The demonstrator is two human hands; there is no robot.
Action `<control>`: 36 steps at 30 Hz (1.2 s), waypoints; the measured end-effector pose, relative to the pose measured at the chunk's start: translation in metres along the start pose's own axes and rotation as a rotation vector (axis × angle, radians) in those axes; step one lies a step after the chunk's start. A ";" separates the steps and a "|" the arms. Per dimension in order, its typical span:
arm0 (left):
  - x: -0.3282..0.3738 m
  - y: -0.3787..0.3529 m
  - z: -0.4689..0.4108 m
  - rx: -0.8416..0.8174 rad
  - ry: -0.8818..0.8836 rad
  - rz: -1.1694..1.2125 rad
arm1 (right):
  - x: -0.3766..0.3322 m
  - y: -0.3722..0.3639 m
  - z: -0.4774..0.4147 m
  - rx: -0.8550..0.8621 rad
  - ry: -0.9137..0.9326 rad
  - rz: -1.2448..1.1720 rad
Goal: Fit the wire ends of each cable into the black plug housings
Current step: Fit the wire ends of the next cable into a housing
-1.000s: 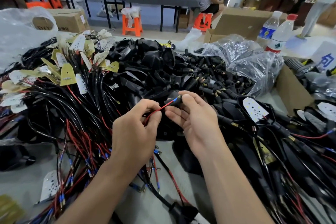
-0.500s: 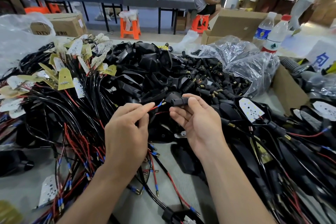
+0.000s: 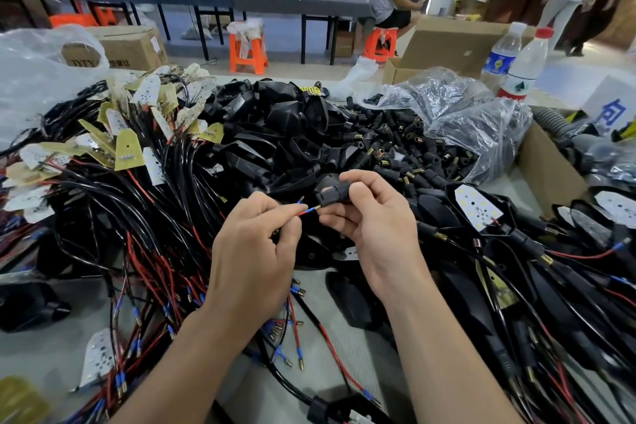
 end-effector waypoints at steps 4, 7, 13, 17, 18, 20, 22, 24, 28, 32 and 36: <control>-0.008 0.001 -0.002 0.009 0.043 -0.026 | -0.005 -0.003 0.001 -0.049 0.062 0.154; -0.011 0.001 -0.003 0.007 0.071 -0.011 | -0.004 -0.005 0.002 -0.078 0.060 0.187; -0.014 0.003 -0.003 0.044 0.124 0.012 | -0.004 -0.008 0.004 -0.126 0.052 0.207; -0.014 0.007 -0.001 0.090 0.143 0.020 | -0.003 -0.009 0.004 -0.117 0.036 0.194; -0.014 0.008 0.000 0.096 0.145 0.014 | -0.003 -0.009 0.004 -0.112 0.030 0.189; -0.013 0.006 0.001 0.090 0.131 0.022 | -0.001 -0.010 0.005 -0.098 0.015 0.159; -0.011 0.004 0.000 0.062 0.102 0.065 | 0.002 -0.012 0.006 -0.090 -0.009 0.104; -0.010 -0.001 0.000 0.017 0.083 0.097 | 0.004 -0.012 0.007 -0.083 -0.029 0.075; -0.013 0.000 0.001 0.042 0.138 0.094 | 0.008 -0.010 0.006 -0.072 -0.054 0.021; -0.022 0.005 0.001 0.051 0.212 0.089 | 0.005 -0.002 0.002 -0.008 -0.049 -0.061; -0.023 0.008 0.000 0.055 0.272 0.092 | 0.006 0.002 0.001 0.023 -0.053 -0.079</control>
Point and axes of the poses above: each hand's wrist, its own z-axis away from the middle knuckle, its own y-axis out of the back of the hand, x = y × z, the point moved 9 cm from there along -z, towards the middle knuckle, and after that the axes turned 4 degrees about y, right-handed, at the moved point
